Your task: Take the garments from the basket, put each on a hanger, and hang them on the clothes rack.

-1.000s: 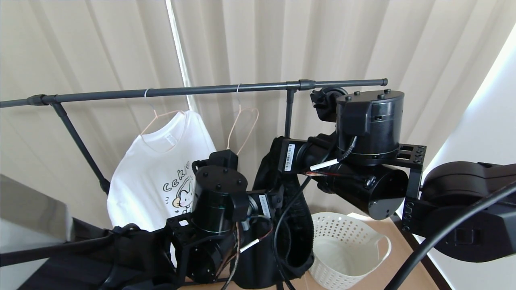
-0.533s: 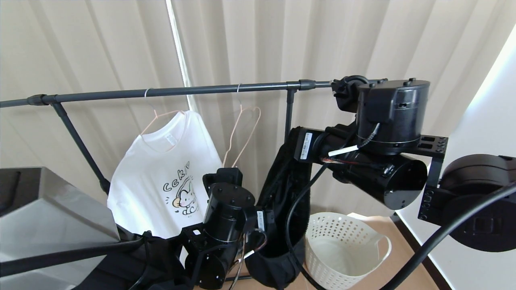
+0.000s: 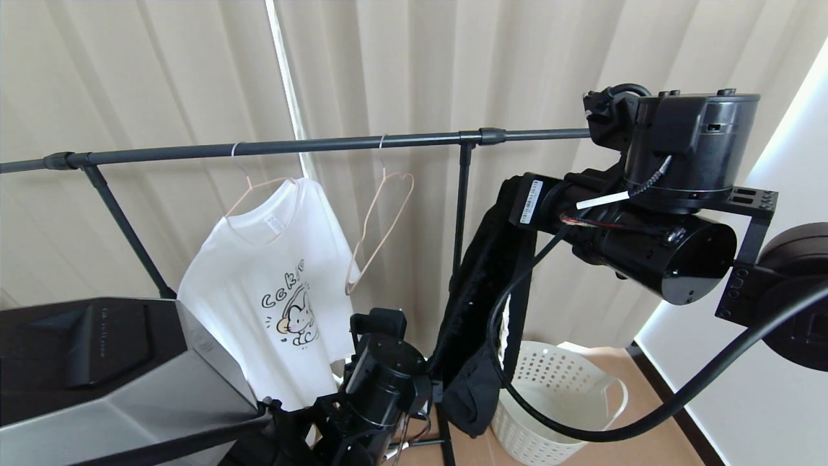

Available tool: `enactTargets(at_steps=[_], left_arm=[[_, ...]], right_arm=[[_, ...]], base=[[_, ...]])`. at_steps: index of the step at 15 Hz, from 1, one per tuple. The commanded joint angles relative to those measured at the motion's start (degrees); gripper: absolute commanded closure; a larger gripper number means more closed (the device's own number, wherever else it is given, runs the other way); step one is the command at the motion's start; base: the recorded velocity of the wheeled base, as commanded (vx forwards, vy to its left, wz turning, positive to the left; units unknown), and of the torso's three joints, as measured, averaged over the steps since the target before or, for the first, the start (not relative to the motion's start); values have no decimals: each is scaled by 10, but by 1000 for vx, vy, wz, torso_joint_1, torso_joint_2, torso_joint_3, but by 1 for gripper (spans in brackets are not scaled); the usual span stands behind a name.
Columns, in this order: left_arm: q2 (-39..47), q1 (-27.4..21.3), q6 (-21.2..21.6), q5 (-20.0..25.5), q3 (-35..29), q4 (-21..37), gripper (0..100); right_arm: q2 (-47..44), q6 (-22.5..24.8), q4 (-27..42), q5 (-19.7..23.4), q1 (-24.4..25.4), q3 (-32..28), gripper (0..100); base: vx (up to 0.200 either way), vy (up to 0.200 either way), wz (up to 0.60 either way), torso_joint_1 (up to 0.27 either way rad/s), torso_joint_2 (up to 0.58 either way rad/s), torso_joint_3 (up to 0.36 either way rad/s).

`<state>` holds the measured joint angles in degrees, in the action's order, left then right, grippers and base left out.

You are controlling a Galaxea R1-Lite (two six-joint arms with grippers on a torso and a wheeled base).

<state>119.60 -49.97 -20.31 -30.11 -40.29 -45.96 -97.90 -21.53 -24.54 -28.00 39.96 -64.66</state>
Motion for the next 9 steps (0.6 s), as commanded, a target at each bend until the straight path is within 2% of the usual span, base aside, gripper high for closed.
enactTargets(at_steps=[1,2,6,9], left_arm=[[10,-10,0,0,4,0,0],[8,-12,0,0,6,0,100],[-17,-8,0,1,7,0,100],[-123,42,10,17,-1,3,100]], right_arm=[[4,1,-2,1,-14,-3,100],[4,0,-1,1,-23,-6,100],[-1,14,-2,1,-30,-7,100],[-5,48,6,3,-42,3,100]], base=[[0,0,0,0,0,0],[0,0,0,0,0,0],[0,0,0,0,0,0],[0,0,0,0,0,0]])
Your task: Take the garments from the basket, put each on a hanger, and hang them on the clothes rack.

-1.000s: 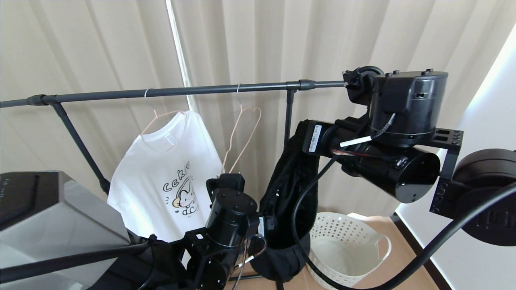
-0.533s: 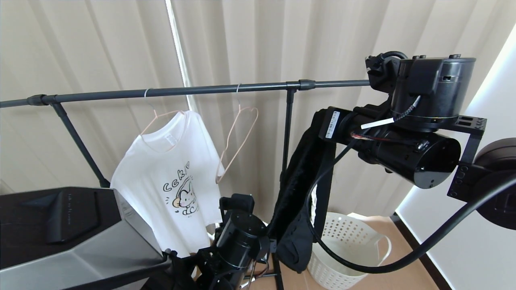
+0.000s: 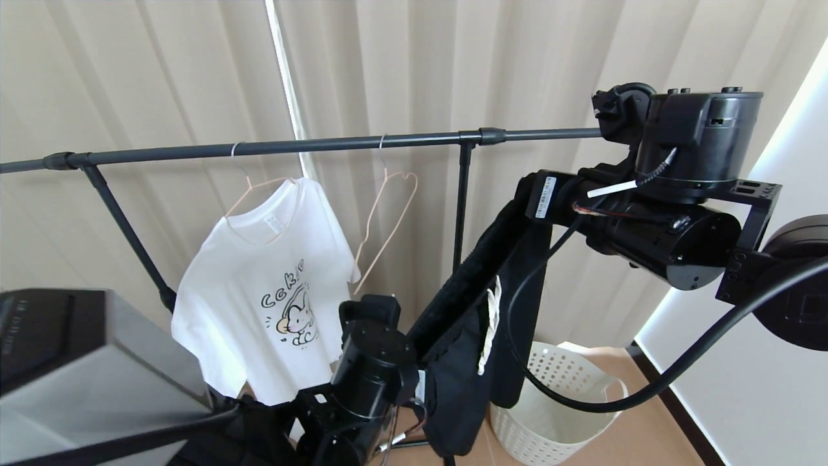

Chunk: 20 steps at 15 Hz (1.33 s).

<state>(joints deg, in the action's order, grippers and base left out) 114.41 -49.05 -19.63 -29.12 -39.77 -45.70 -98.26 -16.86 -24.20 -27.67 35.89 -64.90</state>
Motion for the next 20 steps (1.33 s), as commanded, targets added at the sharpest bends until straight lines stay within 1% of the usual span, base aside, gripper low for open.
enactTargets(at_steps=[1,3,4,5,6,7,8,9,10,12,14,16,18,20], left_arm=[[-105,54,3,38,-13,8,100],[-161,88,3,83,-25,72,100],[-185,107,-2,98,-51,132,100],[-209,135,-33,116,-100,221,100],[-227,150,-59,142,-134,279,100],[-235,158,-65,158,-146,302,100],[-251,179,-75,195,-173,356,100],[-261,197,-84,230,-203,418,100],[-261,208,-84,238,-213,445,100],[-256,214,-81,238,-217,458,100],[-248,232,-64,238,-213,459,100],[-240,254,-52,238,-213,458,100],[-235,267,-42,235,-211,458,100],[-235,276,-40,234,-208,457,100]], right_arm=[[-3,17,4,1,-1,16,100],[-3,54,8,1,-1,34,100],[-3,68,10,2,-1,45,100],[-4,76,12,2,1,50,100],[-11,77,21,1,1,53,100],[-13,77,33,1,2,51,100],[-14,77,61,1,3,51,100],[-15,77,83,1,15,51,100],[-16,77,86,1,17,51,100],[-19,82,86,0,17,53,100],[-14,86,86,0,7,47,100],[-11,89,85,0,-18,46,100],[-11,107,82,0,-46,46,100],[-9,114,82,0,-76,43,100]], base=[[0,0,0,0,0,0],[0,0,0,0,0,0],[0,0,0,0,0,0],[0,0,0,0,0,0],[0,0,0,0,0,0],[0,0,0,0,0,0],[0,0,0,0,0,0],[0,0,0,0,0,0],[0,0,0,0,0,0],[0,0,0,0,0,0],[0,0,0,0,0,0],[0,0,0,0,0,0],[0,0,0,0,0,0],[0,0,0,0,0,0]])
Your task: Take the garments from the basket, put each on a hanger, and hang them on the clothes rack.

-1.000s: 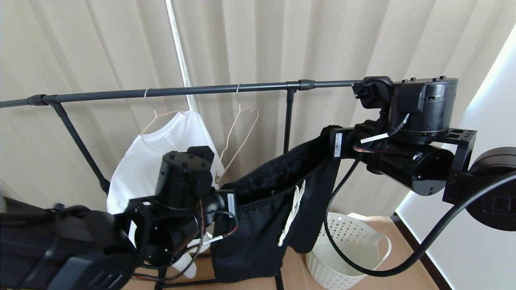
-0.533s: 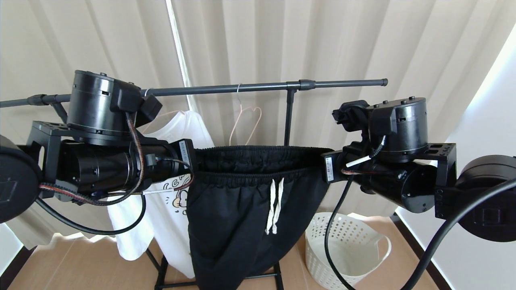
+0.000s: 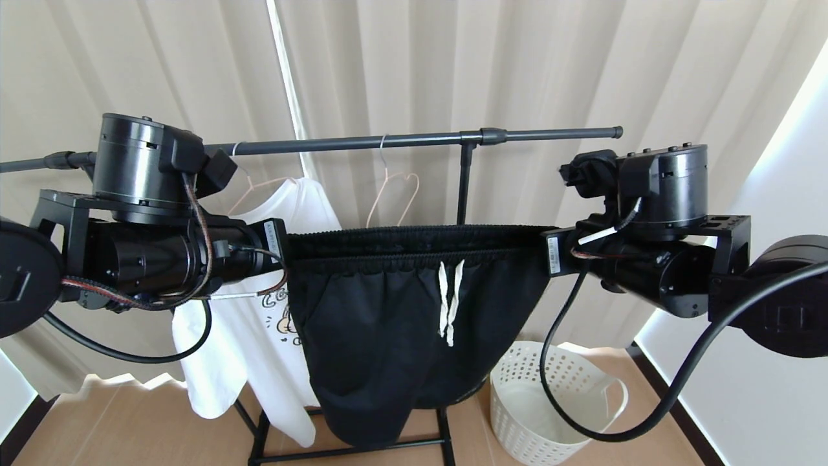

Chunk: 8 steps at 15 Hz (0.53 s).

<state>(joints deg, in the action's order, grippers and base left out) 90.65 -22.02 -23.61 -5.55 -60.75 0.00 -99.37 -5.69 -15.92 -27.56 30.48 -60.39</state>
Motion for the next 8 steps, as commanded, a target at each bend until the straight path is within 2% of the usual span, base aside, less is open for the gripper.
enactTargets(at_steps=[1,3,5,8], left_arm=[[1,7,0,-2,4,0,100],[1,7,1,-2,8,0,100],[1,5,1,-2,15,-1,100],[0,1,35,-2,41,-5,100]], right_arm=[[2,7,1,-1,-33,-6,100],[2,15,1,0,-59,-8,100],[2,15,2,0,-64,-11,100],[-1,16,3,0,-64,-8,100]], base=[[0,0,0,0,0,0],[0,0,0,0,0,0],[0,0,0,0,0,0],[0,0,0,0,0,0]])
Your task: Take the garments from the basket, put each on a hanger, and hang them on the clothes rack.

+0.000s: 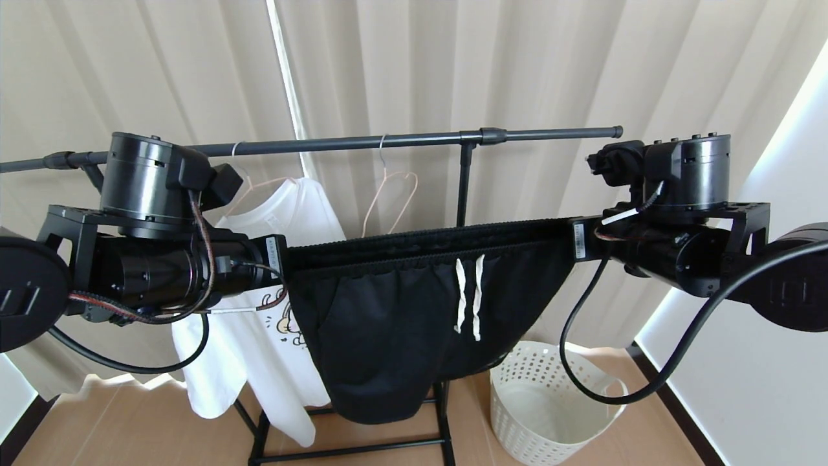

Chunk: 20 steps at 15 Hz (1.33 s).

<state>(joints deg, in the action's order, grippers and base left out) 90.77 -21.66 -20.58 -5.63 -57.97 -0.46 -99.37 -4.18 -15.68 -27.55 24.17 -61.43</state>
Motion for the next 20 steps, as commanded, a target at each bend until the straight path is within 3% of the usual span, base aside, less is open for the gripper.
enactTargets(at_steps=[1,4,5,9,12,18,20], left_arm=[[-4,-6,11,0,14,-2,100],[-17,-28,8,1,16,-2,100],[-27,-73,7,0,14,-2,100],[12,-113,10,-3,-80,4,100],[61,-118,9,-5,-142,4,100],[186,-115,8,-27,-312,6,100],[204,-114,5,-30,-346,6,100]], right_arm=[[-2,8,0,0,0,3,100],[3,22,1,0,8,12,100],[29,62,2,0,25,32,100],[95,152,2,4,62,112,100],[124,179,43,6,80,148,100],[146,176,85,79,176,185,100],[146,149,85,96,241,189,100]], base=[[0,0,0,0,0,0],[0,0,0,0,0,0],[0,0,0,0,0,0],[0,0,0,0,0,0],[0,0,0,0,0,0],[0,0,0,0,0,0],[0,0,0,0,0,0]])
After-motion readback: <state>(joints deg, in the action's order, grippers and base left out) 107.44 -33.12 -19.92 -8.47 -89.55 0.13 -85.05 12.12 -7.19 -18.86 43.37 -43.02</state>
